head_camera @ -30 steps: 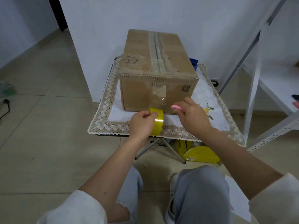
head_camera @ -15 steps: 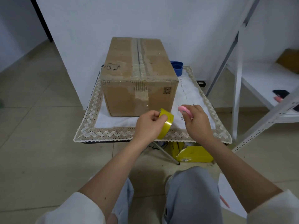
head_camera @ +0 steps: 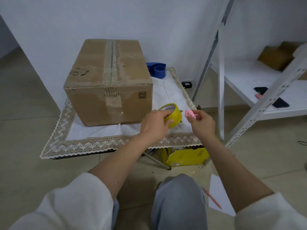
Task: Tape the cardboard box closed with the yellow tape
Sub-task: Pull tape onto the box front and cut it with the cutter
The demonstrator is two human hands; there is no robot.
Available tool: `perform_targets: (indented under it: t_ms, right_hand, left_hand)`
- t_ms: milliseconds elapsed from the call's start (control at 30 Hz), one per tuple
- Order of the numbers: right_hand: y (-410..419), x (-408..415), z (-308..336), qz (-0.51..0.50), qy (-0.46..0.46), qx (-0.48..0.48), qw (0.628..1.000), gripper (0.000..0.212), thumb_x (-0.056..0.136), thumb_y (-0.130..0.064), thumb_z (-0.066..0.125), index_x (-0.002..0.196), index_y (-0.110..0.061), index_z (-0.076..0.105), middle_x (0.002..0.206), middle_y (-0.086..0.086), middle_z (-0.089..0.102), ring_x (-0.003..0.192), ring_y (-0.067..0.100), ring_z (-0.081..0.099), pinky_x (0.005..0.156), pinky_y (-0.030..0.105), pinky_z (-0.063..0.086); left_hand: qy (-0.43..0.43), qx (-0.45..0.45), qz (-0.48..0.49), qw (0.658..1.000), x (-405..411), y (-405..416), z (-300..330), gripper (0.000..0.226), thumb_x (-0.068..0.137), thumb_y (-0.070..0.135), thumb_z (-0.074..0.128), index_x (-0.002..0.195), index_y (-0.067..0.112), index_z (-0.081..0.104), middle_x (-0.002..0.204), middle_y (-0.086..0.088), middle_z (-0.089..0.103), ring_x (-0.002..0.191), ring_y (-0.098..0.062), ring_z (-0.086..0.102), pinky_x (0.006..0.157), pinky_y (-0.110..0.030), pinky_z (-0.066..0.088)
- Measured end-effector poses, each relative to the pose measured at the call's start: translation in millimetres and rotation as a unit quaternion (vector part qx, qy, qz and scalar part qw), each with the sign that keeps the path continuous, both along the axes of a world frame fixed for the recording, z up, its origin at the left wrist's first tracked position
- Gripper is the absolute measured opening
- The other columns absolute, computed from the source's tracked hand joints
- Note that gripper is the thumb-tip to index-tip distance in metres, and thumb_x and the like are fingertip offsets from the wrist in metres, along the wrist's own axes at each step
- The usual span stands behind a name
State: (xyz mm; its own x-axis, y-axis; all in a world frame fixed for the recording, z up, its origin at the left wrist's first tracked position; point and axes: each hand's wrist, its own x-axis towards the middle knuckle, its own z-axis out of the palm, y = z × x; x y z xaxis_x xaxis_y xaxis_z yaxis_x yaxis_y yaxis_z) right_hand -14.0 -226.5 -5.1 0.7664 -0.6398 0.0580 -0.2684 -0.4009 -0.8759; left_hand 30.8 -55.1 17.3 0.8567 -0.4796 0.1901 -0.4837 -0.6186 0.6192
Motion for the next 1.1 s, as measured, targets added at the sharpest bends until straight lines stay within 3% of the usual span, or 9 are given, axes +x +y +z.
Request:
perform_targets:
  t_ms: [133, 233, 400, 667, 767, 967, 1100]
  right_hand:
    - [-7.5, 8.6, -9.0, 0.001, 0.034, 0.004, 0.999, 0.027, 0.091, -0.029, 0.069, 0.114, -0.014, 0.069, 0.093, 0.003, 0.066, 0.084, 0.020, 0.061, 0.079, 0.036, 0.054]
    - [-10.5, 13.9, -14.3, 0.001, 0.054, -0.014, 0.998, 0.027, 0.092, -0.026, 0.068, 0.116, -0.013, 0.067, 0.088, 0.001, 0.062, 0.081, 0.018, 0.059, 0.072, 0.029, 0.045]
    - [-14.7, 20.0, -22.1, 0.010, 0.075, -0.012, 0.997, 0.036, 0.091, -0.027, 0.070, 0.122, -0.012, 0.063, 0.088, 0.000, 0.061, 0.083, 0.018, 0.059, 0.076, 0.027, 0.043]
    - [-14.8, 20.2, -30.2, 0.023, 0.103, -0.023, 0.994, 0.029, 0.089, -0.026, 0.071, 0.115, -0.013, 0.067, 0.088, 0.002, 0.065, 0.081, 0.018, 0.062, 0.072, 0.026, 0.044]
    - [-14.6, 19.4, -32.5, 0.020, 0.109, -0.030, 0.993, 0.030, 0.089, -0.026, 0.071, 0.115, -0.013, 0.068, 0.098, 0.007, 0.072, 0.091, 0.024, 0.067, 0.078, 0.031, 0.051]
    - [-12.8, 16.5, -27.5, 0.018, 0.128, -0.046, 0.991, 0.037, 0.092, -0.025, 0.068, 0.124, -0.007, 0.065, 0.117, 0.011, 0.068, 0.104, 0.025, 0.063, 0.081, 0.026, 0.042]
    - [-6.0, 12.9, -18.0, -0.001, 0.095, -0.072, 0.993, 0.038, 0.094, -0.026, 0.066, 0.126, -0.007, 0.063, 0.122, 0.011, 0.064, 0.109, 0.024, 0.061, 0.081, 0.025, 0.039]
  left_hand:
    - [-0.080, 0.084, -0.008, 0.993, 11.7, -14.2, -8.3, 0.029, 0.097, 0.024, 0.057, 0.125, 0.023, 0.064, 0.119, -0.004, 0.069, 0.112, -0.028, 0.054, 0.090, -0.035, 0.038]
    - [-0.099, 0.112, -0.001, 0.989, 18.5, -21.5, -14.3, 0.030, 0.099, 0.023, 0.054, 0.128, 0.023, 0.061, 0.123, -0.002, 0.067, 0.118, -0.024, 0.051, 0.095, -0.032, 0.033]
    - [-0.109, 0.157, -0.008, 0.982, 22.3, -27.9, -26.4, 0.031, 0.100, 0.023, 0.052, 0.130, 0.023, 0.058, 0.125, -0.002, 0.065, 0.121, -0.023, 0.049, 0.099, -0.031, 0.030]
    - [-0.079, 0.131, 0.000, 0.988, 20.7, -27.6, -35.8, 0.024, 0.094, 0.026, 0.062, 0.117, 0.025, 0.066, 0.117, 0.002, 0.068, 0.114, -0.021, 0.052, 0.097, -0.031, 0.031]
    - [-0.070, 0.114, 0.004, 0.991, 19.8, -27.4, -37.2, 0.025, 0.094, 0.026, 0.062, 0.118, 0.026, 0.066, 0.118, 0.003, 0.068, 0.114, -0.021, 0.053, 0.096, -0.030, 0.031]
    - [-0.057, 0.061, -0.005, 0.996, 16.9, -22.9, -35.6, 0.028, 0.092, 0.024, 0.065, 0.120, 0.023, 0.065, 0.120, 0.003, 0.067, 0.117, -0.020, 0.053, 0.097, -0.032, 0.038]
    - [-0.085, 0.015, -0.012, 0.996, 11.0, -14.5, -29.1, 0.027, 0.091, 0.022, 0.064, 0.118, 0.022, 0.066, 0.118, 0.004, 0.067, 0.114, -0.020, 0.055, 0.093, -0.031, 0.041]
